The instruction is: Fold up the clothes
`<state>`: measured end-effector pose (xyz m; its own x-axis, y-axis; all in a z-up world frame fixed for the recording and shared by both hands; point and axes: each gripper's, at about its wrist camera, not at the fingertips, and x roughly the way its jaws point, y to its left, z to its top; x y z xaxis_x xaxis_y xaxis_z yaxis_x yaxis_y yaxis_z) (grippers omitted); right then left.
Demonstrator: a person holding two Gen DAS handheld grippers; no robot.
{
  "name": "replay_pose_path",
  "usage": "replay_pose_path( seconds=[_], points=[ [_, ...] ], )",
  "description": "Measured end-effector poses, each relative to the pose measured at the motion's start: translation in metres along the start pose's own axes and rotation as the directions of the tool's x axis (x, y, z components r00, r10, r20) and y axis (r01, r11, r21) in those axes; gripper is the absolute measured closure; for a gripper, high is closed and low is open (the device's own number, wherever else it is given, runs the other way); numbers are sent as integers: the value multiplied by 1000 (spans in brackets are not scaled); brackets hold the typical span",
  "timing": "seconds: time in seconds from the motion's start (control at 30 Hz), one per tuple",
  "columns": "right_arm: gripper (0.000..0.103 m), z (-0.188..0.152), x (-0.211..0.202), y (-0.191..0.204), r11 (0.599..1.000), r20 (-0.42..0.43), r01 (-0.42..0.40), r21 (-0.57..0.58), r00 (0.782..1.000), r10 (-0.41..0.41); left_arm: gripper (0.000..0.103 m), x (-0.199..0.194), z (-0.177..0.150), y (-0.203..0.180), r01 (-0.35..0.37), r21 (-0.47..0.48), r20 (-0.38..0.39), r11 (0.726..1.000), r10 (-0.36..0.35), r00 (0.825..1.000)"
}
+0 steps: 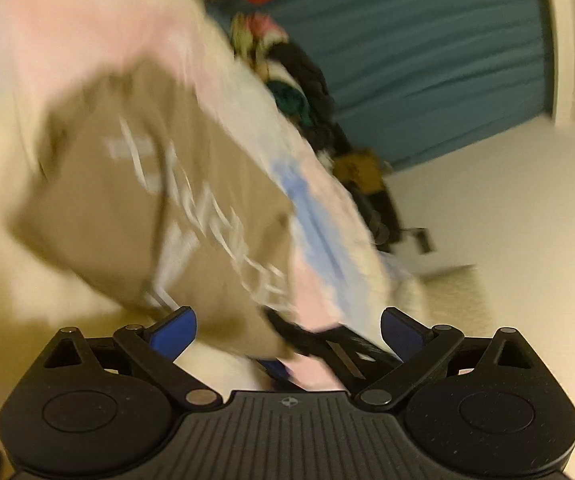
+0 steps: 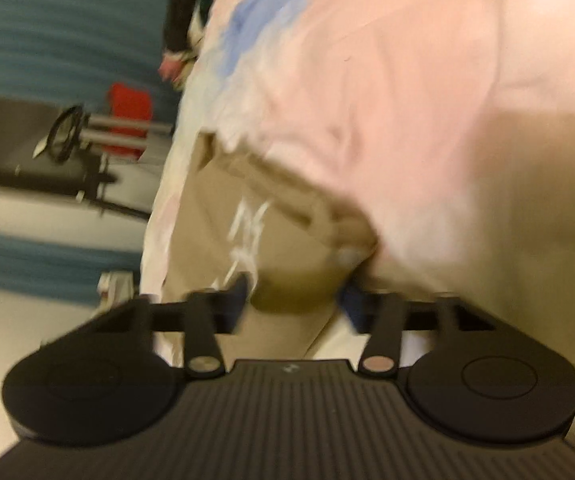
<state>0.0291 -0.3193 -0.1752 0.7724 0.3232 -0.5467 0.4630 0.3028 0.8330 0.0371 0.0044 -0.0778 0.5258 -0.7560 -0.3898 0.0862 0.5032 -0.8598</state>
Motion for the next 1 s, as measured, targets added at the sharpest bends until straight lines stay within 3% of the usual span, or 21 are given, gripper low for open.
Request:
replay_pose_path(
  seconds=[0.13,0.27,0.37,0.4,0.5,0.6,0.77,0.83,0.93,1.0],
  points=[
    [84,-2,0,8,999,7,-40,-37,999,40,5,13,3,18,15,-112,5,994,-15,1000],
    [86,3,-19,23,975,24,-210,-67,977,212,11,27,5,36,31,-222,12,975,-29,1000],
    [87,4,-25,33,955,37,-278,-98,958,283,22,16,8,56,25,-323,95,946,6,995],
    [87,4,-26,35,953,40,-285,-103,956,291,36,13,8,61,20,-348,117,937,23,993],
    [87,7,-27,34,956,47,-271,-108,960,277,43,12,5,68,4,-373,135,928,49,990],
    [87,8,-33,31,964,61,-237,-121,968,245,46,13,1,63,-13,-344,146,939,68,987],
    [87,5,-45,30,966,74,-237,-104,967,245,54,4,-3,59,54,-385,165,922,12,986],
    [88,5,-55,32,966,72,-237,-101,967,245,58,7,0,50,44,-409,138,911,14,990],
    [88,16,-70,37,971,87,-226,-72,969,232,64,18,11,20,32,-371,107,928,9,994],
    [88,32,-80,35,977,90,-212,6,973,210,67,33,23,-3,13,-370,56,929,8,998]
  ],
)
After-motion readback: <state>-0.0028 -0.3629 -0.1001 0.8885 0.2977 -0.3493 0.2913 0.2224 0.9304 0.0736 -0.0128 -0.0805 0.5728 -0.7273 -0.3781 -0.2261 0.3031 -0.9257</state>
